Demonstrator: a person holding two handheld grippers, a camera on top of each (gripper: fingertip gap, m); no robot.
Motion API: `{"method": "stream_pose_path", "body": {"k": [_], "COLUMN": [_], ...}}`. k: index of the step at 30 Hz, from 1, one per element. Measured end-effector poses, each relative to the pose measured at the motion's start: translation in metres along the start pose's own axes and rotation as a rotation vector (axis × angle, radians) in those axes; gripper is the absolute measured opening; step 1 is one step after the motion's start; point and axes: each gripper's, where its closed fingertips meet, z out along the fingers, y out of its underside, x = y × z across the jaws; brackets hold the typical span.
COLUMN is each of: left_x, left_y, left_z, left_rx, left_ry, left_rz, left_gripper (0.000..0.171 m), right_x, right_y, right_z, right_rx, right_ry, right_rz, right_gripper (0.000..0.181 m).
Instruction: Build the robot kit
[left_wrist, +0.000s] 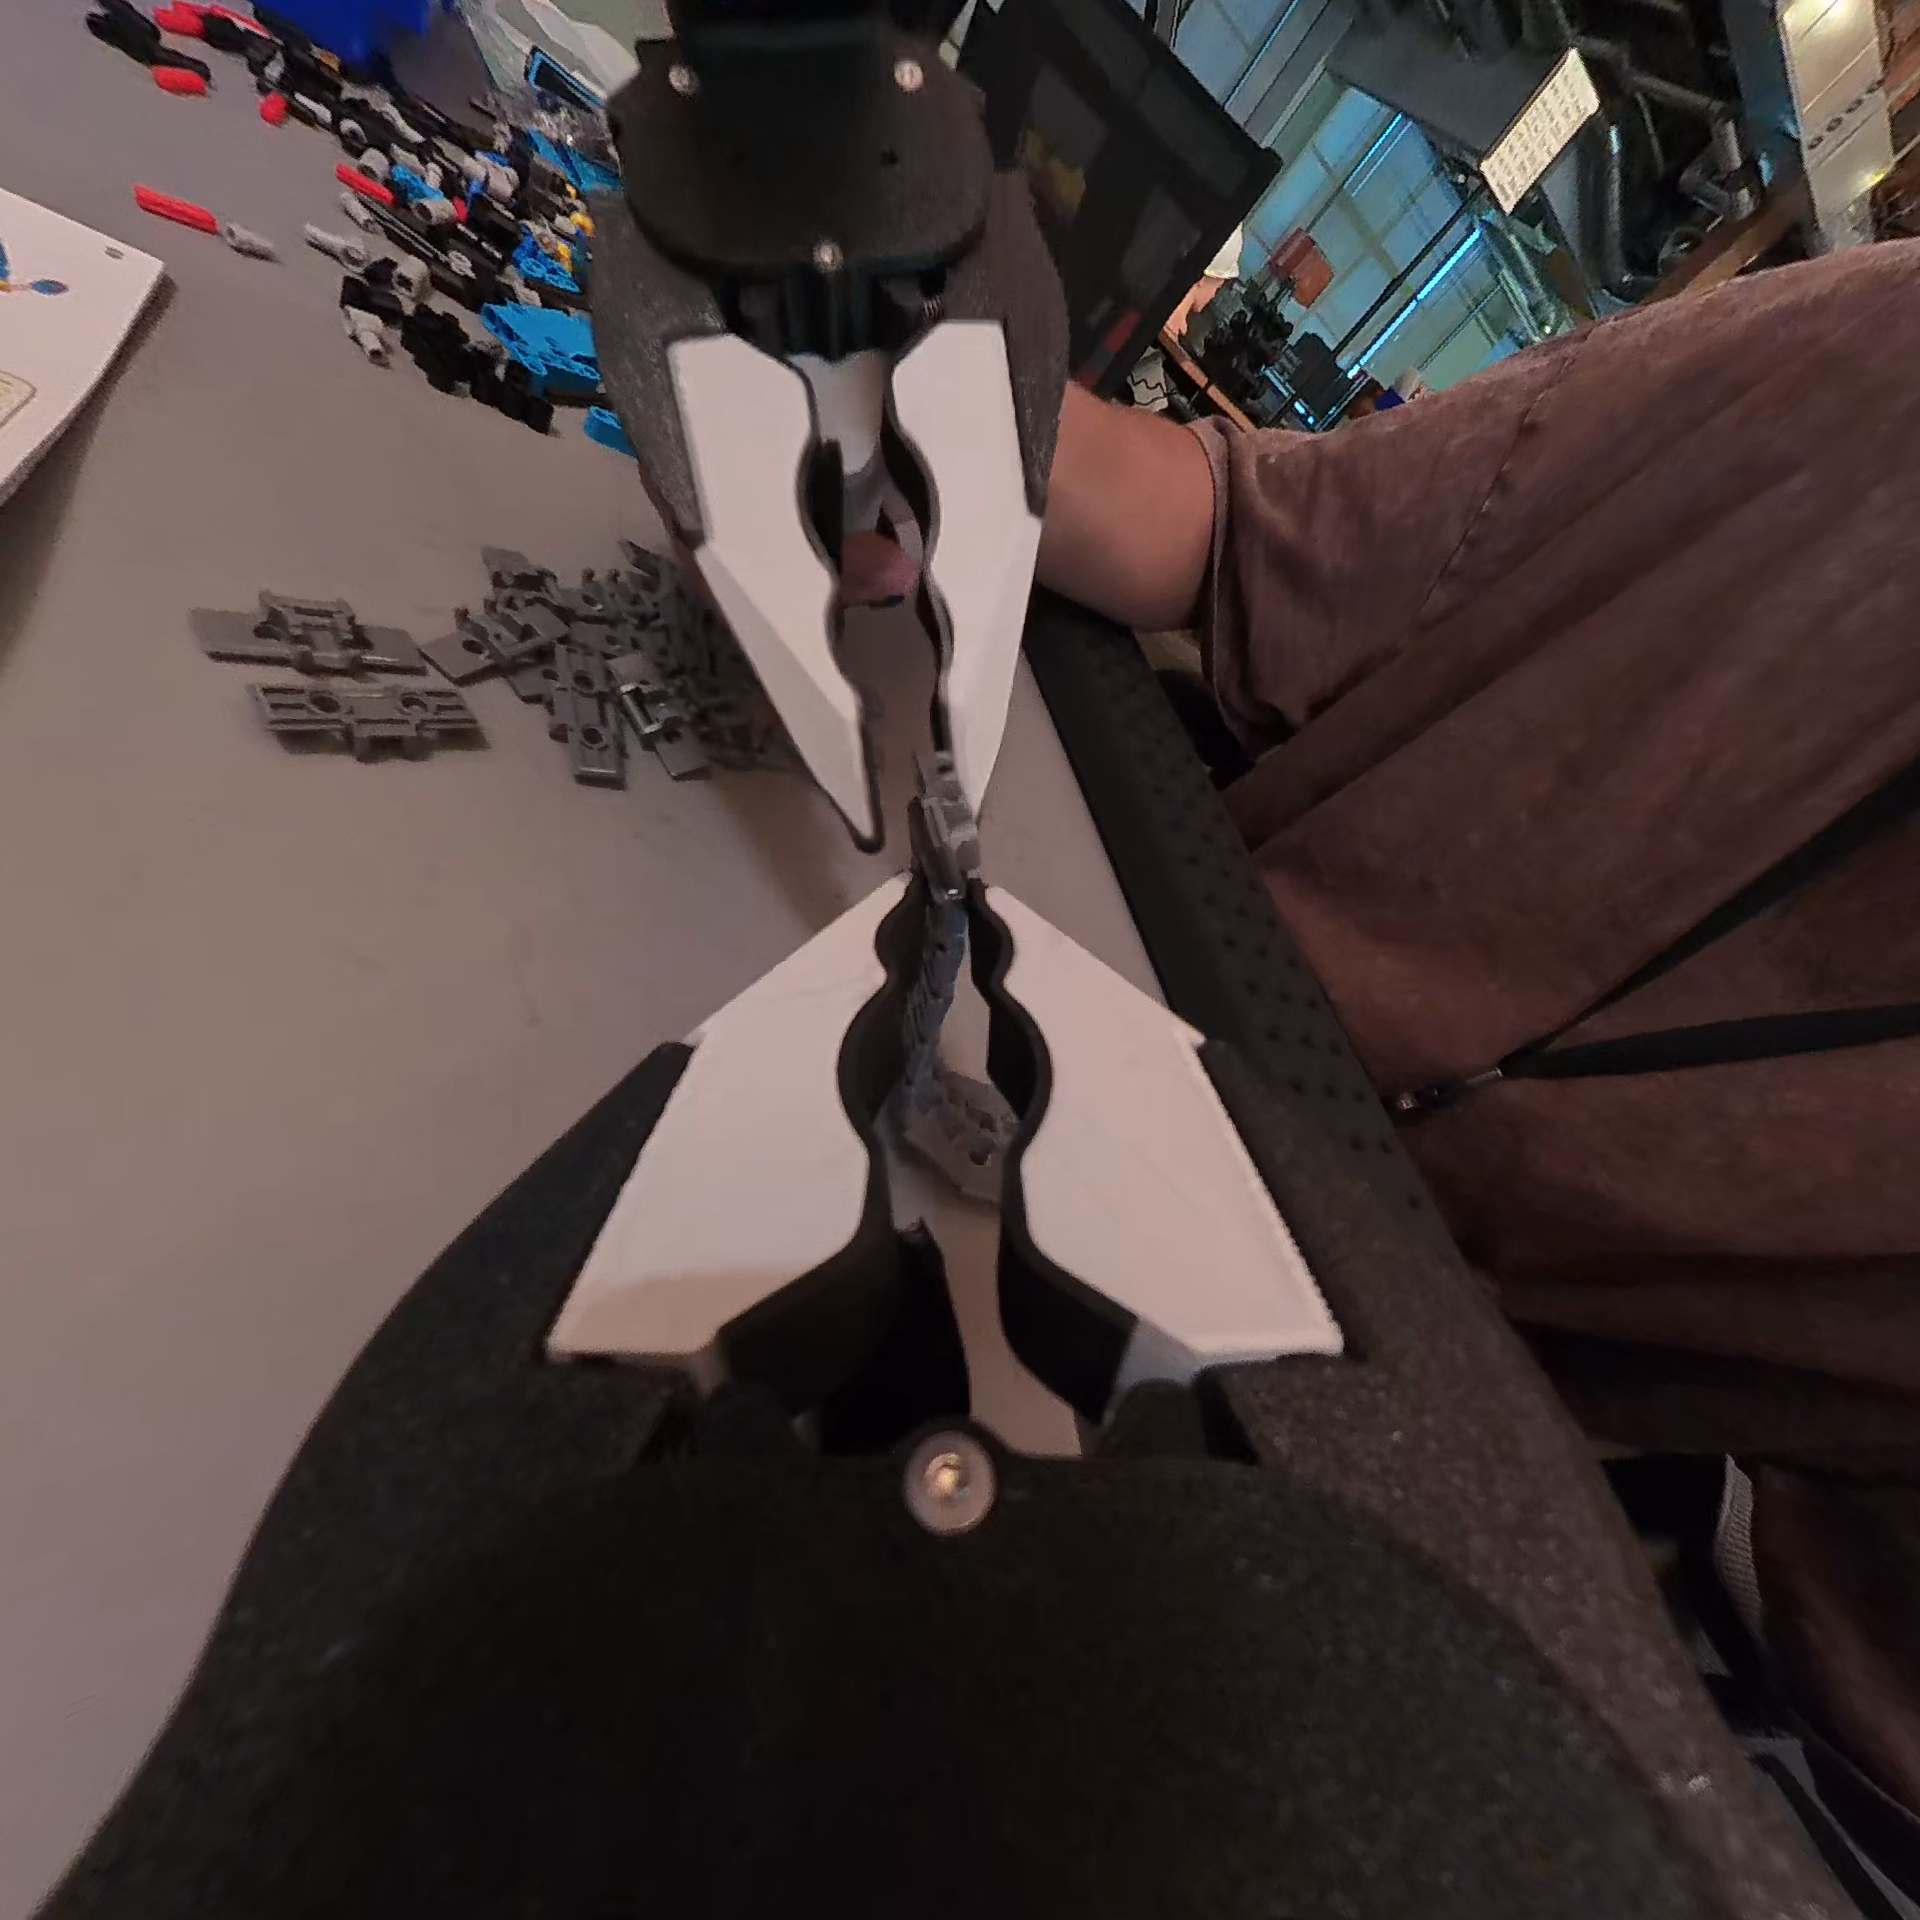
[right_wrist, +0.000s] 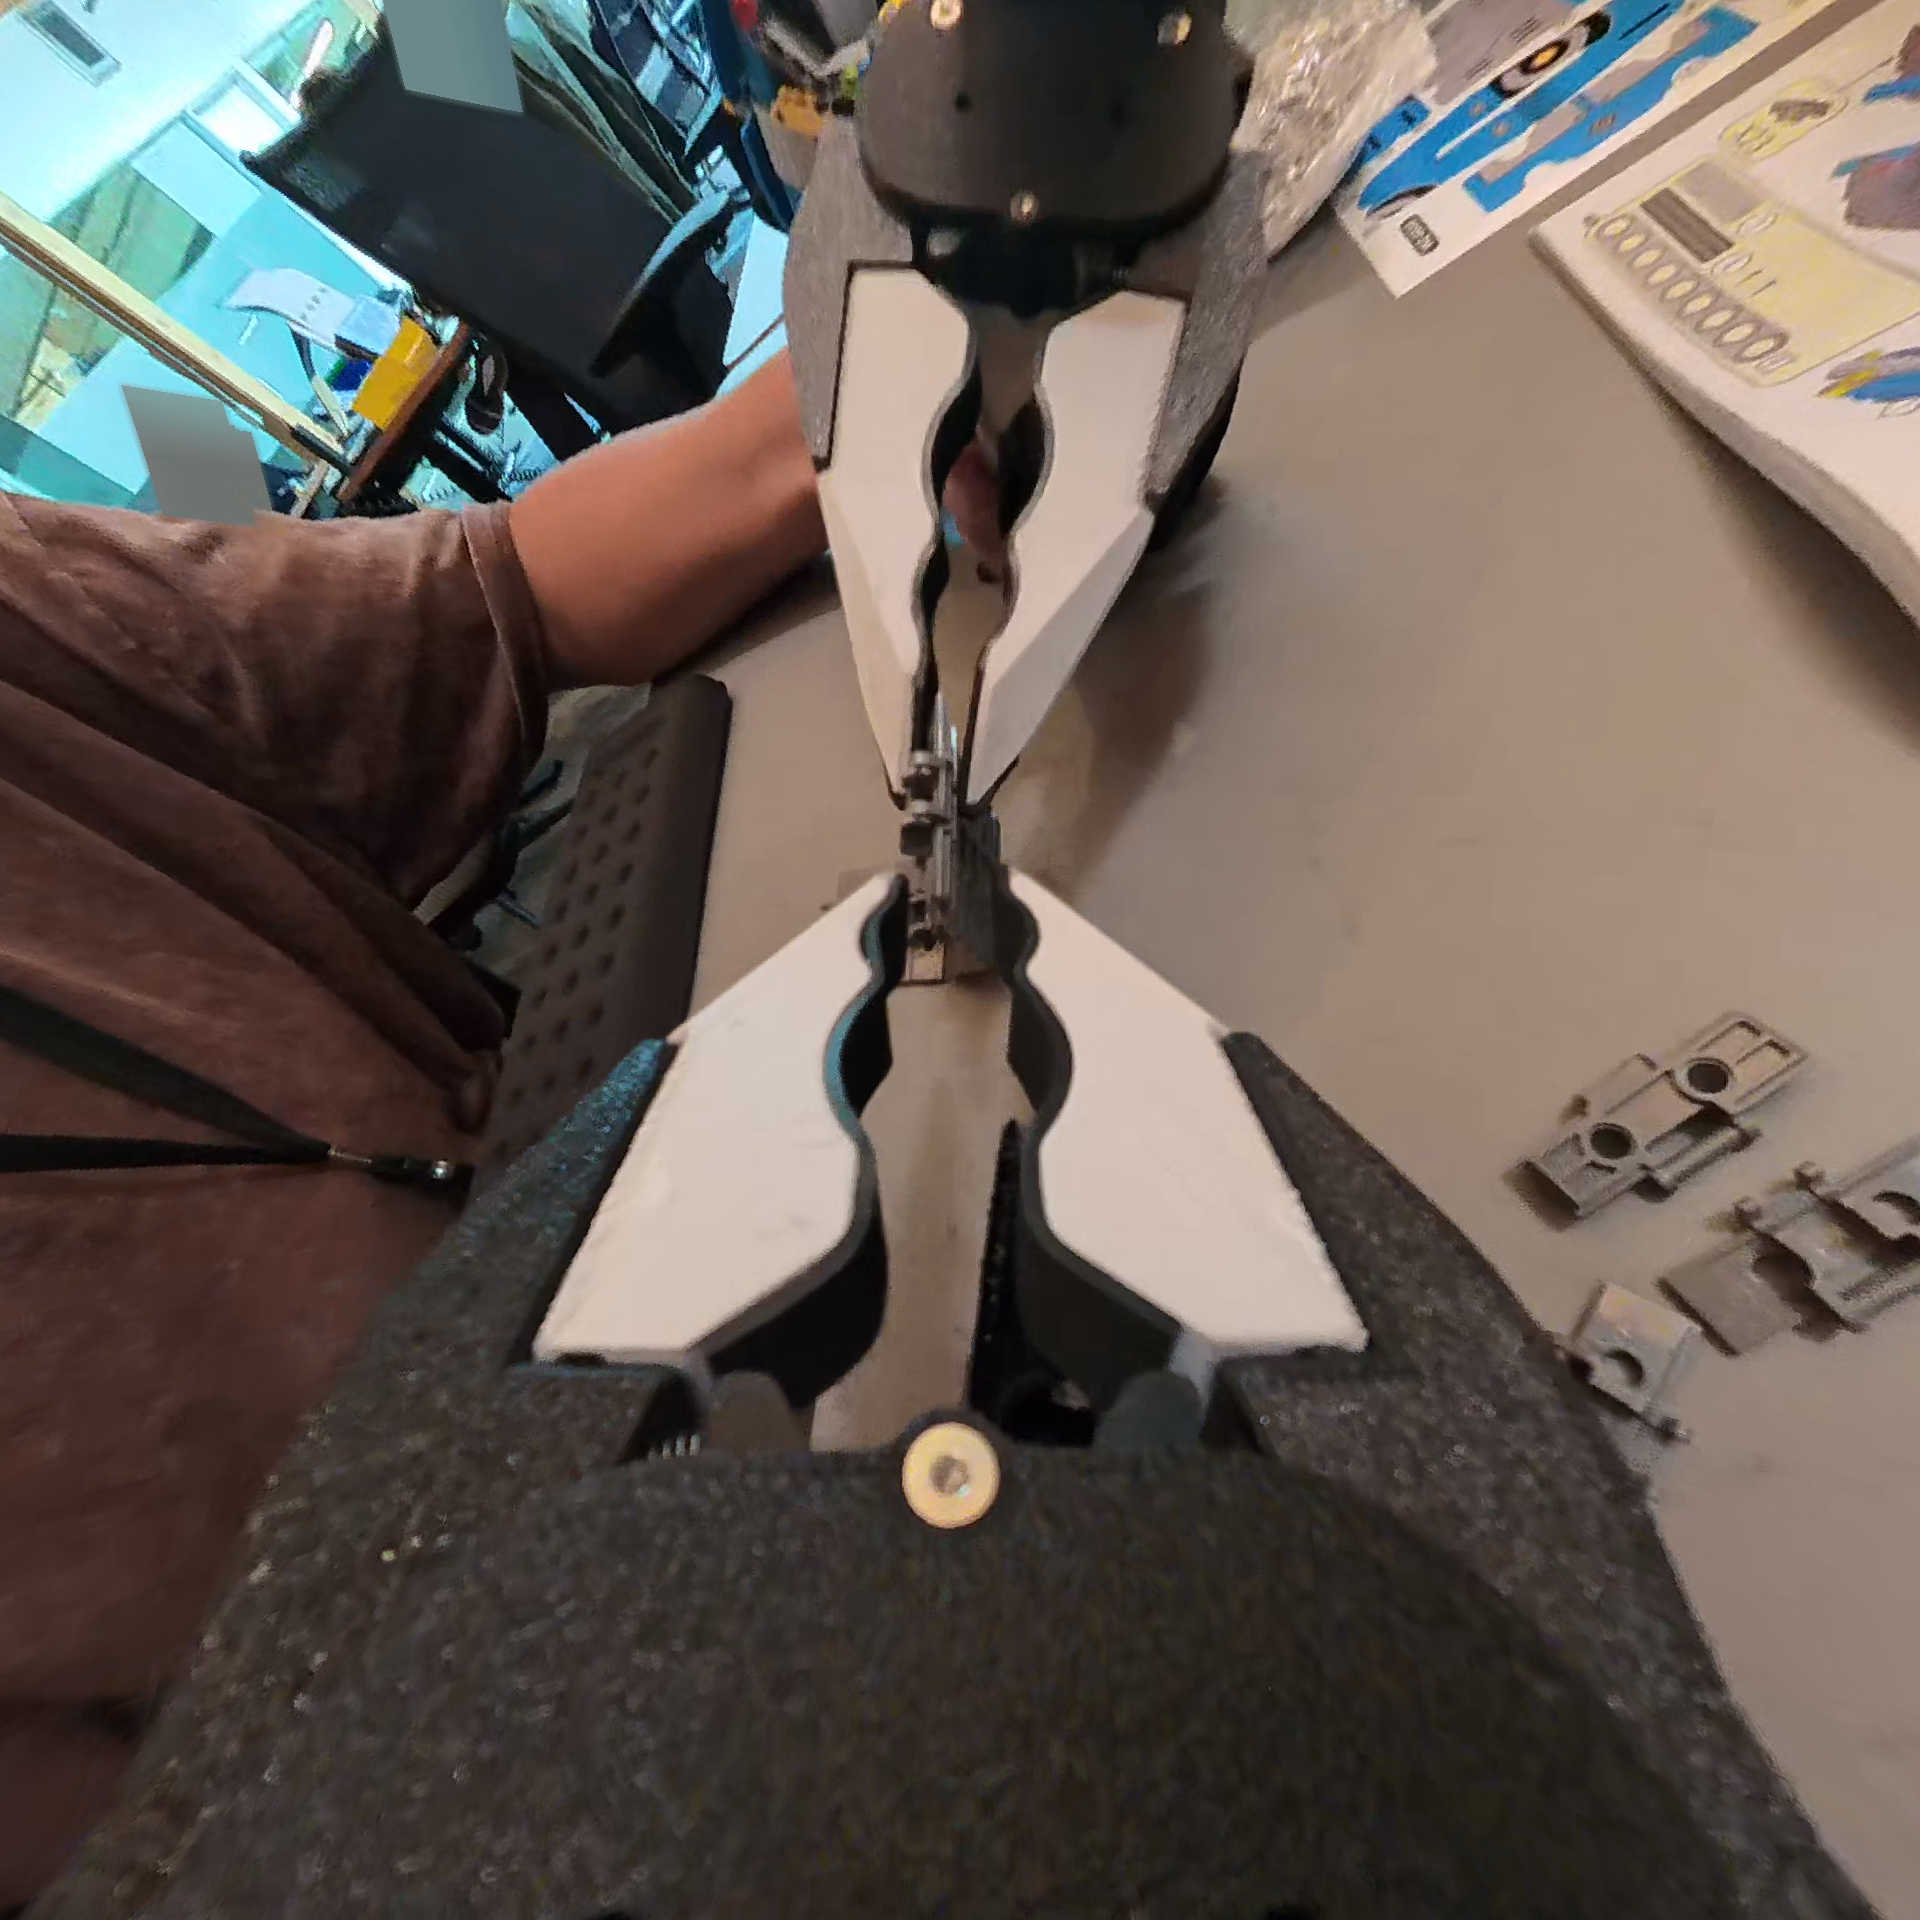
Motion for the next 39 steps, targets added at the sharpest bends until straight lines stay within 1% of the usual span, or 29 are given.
{"method": "stream_pose_path", "body": {"k": [1,2,5,8,11,13,16,17,19,23,25,27,28,30,31,33,35,37,39], "left_x": [0.0,0.0,-0.001,-0.005,-0.003,-0.003,-0.002,-0.003,-0.002,-0.007,-0.011,-0.014,-0.014,-0.016,-0.017,-0.018,-0.016,-0.014,-0.012], "left_y": [0.0,0.001,0.001,-0.001,-0.001,-0.001,-0.004,-0.006,-0.008,-0.01,-0.015,-0.023,-0.026,-0.036,-0.041,-0.048,-0.055,-0.062,-0.067], "left_z": [0.0,0.0,0.0,-0.001,-0.001,0.0,-0.003,-0.004,-0.005,-0.003,-0.006,-0.007,-0.006,-0.008,-0.011,-0.016,-0.02,-0.024,-0.026], "left_rx": [-0.002,-0.006,-0.005,0.007,0.009,0.009,0.032,0.045,0.054,0.056,0.087,0.125,0.146,0.231,0.291,0.386,0.441,0.501,0.544], "left_ry": [0.0,-0.002,-0.005,-0.007,0.024,0.029,0.044,0.042,0.037,-0.005,-0.032,-0.059,-0.074,-0.104,-0.112,-0.104,-0.102,-0.085,-0.087], "left_rz": [0.0,0.001,-0.009,-0.057,-0.088,-0.098,-0.122,-0.122,-0.103,-0.089,-0.089,-0.079,-0.074,-0.078,-0.098,-0.139,-0.13,-0.132,-0.122], "left_gripper": [0.007,0.007,0.007,0.01,0.024,0.028,0.018,0.01,0.007,0.004,0.003,0.002,0.002,0.002,0.002,0.002,0.002,0.002,0.002], "right_x": [-0.001,-0.001,0.001,0.006,0.01,0.012,0.008,0.007,0.003,0.006,0.01,0.012,0.012,0.013,0.012,0.009,0.006,-0.001,-0.007], "right_y": [0.002,0.002,0.002,0.002,0.003,0.004,0.002,0.002,0.001,0.002,-0.004,-0.01,-0.013,-0.02,-0.023,-0.028,-0.033,-0.043,-0.051], "right_z": [0.002,0.003,0.002,0.003,0.001,0.0,0.0,0.0,0.0,-0.002,-0.006,-0.011,-0.014,-0.02,-0.023,-0.027,-0.028,-0.03,-0.033], "right_rx": [-0.01,-0.013,-0.035,-0.06,-0.079,-0.088,-0.085,-0.089,-0.086,-0.099,-0.061,-0.004,0.031,0.14,0.199,0.303,0.369,0.436,0.512], "right_ry": [0.001,0.008,0.049,0.108,0.139,0.162,0.155,0.152,0.149,0.197,0.225,0.215,0.201,0.172,0.15,0.109,0.077,-0.002,-0.092], "right_rz": [-0.013,-0.031,-0.054,-0.042,-0.028,-0.037,-0.055,-0.064,-0.086,-0.131,-0.133,-0.085,-0.06,0.024,0.074,0.144,0.165,0.198,0.241], "right_gripper": [0.008,0.004,0.003,0.003,0.003,0.003,0.003,0.003,0.003,0.004,0.005,0.006,0.007,0.008,0.012,0.014,0.014,0.025,0.031]}}
